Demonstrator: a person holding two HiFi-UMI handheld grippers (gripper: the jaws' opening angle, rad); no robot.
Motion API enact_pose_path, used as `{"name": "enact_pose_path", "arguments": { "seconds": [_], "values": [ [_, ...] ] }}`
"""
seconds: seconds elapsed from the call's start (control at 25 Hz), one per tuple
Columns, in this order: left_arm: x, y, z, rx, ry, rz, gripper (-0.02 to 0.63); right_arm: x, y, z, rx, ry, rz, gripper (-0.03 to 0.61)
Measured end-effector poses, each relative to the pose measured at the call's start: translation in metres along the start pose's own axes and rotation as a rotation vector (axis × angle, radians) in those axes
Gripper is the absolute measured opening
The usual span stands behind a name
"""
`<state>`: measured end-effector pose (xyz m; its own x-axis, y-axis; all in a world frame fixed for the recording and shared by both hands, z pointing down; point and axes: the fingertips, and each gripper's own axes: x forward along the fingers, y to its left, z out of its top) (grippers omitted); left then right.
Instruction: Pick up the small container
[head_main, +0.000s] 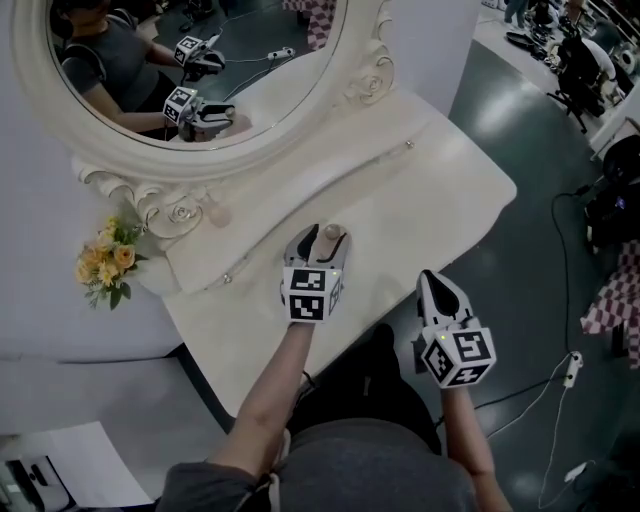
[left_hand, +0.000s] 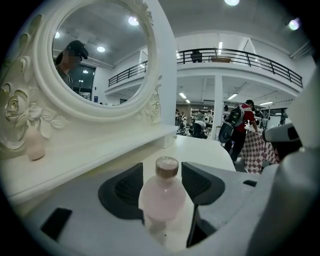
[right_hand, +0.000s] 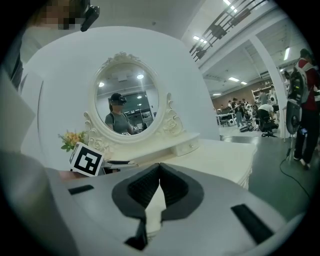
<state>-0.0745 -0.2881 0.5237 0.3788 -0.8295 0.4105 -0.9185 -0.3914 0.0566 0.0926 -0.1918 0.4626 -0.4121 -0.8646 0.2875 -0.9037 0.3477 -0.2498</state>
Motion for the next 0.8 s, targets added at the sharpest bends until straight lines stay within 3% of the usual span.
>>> {"name": "enact_pose_path", "arguments": {
  "seconds": [0.48, 0.8],
  "values": [
    [0.024, 0.0, 0.0, 0.034, 0.034, 0.012, 0.232, 0.021, -0.017, 0.0, 0.001, 0.032, 0.042, 0.005],
    [0.029, -0.002, -0.002, 0.052, 0.043, 0.025, 0.144, 0.027, -0.02, -0.001, 0.006, 0.045, 0.061, 0.005]
  ]
}}
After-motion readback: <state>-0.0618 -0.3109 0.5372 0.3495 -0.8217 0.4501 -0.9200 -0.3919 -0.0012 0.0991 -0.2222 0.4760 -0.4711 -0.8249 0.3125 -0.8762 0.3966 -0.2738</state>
